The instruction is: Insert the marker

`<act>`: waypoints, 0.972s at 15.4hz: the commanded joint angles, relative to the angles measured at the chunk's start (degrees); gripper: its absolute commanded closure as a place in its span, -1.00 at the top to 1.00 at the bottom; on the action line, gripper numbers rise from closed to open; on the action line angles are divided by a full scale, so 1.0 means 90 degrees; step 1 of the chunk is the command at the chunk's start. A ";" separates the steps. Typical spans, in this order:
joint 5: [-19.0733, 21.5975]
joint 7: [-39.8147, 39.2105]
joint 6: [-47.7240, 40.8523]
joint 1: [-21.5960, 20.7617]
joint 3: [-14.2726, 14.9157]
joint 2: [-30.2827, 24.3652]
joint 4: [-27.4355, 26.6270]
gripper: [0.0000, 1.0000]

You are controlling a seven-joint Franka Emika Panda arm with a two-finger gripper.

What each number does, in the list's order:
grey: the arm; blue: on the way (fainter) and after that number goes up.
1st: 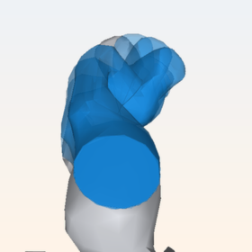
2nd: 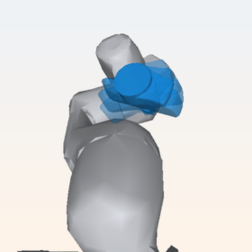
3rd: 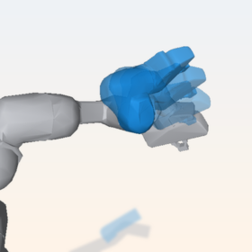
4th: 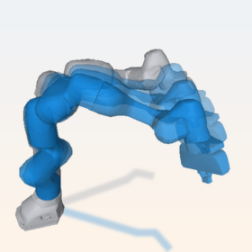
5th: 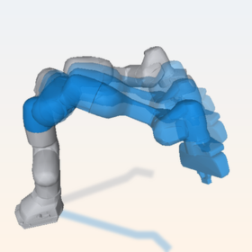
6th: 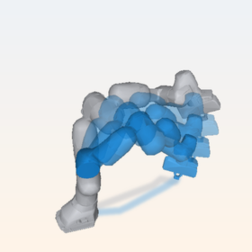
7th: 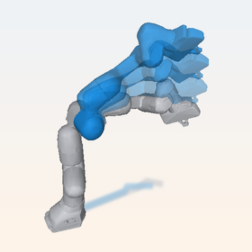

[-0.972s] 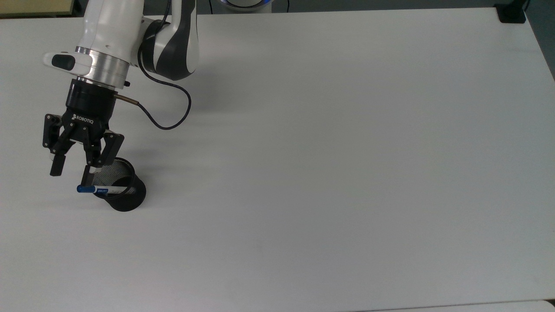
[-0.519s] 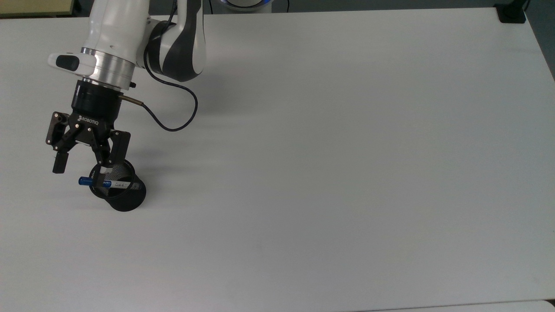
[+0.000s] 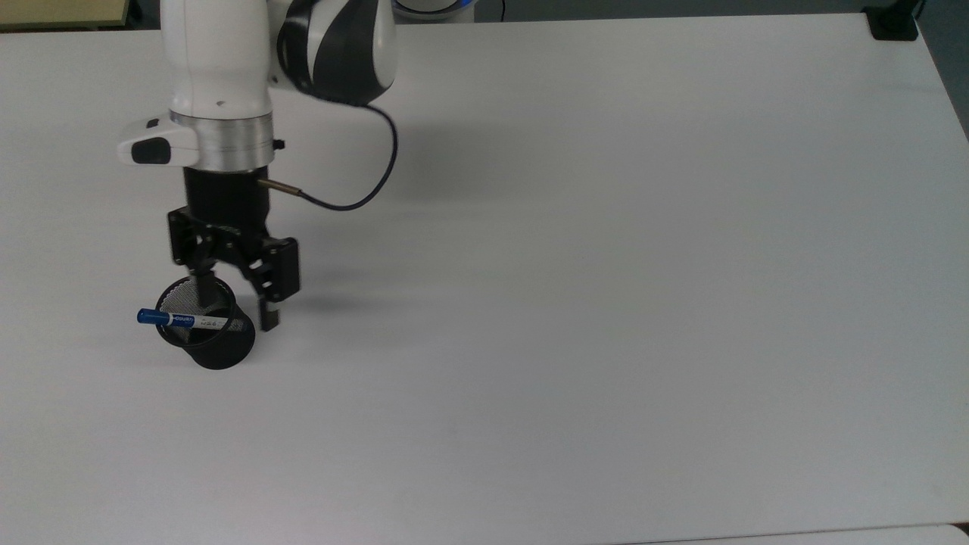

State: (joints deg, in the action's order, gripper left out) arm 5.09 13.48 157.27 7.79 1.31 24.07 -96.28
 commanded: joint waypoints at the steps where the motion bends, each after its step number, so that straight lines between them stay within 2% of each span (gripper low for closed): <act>1: -0.0507 0.0494 -0.2086 -0.0367 0.0070 -0.0417 0.0131 0.82; 3: -0.0527 0.0475 -0.3774 -0.0465 0.0031 -0.0555 0.0607 1.00; 5: -0.0527 0.0358 -0.5377 -0.0514 0.0002 -0.0720 0.1019 1.00; 7: -0.0508 -0.0089 -0.6211 -0.0534 -0.0018 -0.1091 0.0962 1.00; 9: -0.0469 -0.0209 -0.6516 -0.0563 -0.0028 -0.1636 0.0670 1.00; 12: -0.0459 -0.0316 -0.6429 -0.0631 -0.0018 -0.2662 -0.0227 1.00; 15: -0.0381 -0.0775 -0.6400 -0.0544 0.0021 -0.2665 -0.0172 1.00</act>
State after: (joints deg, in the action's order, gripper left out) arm 1.09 10.74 98.65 2.65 0.91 3.38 -93.53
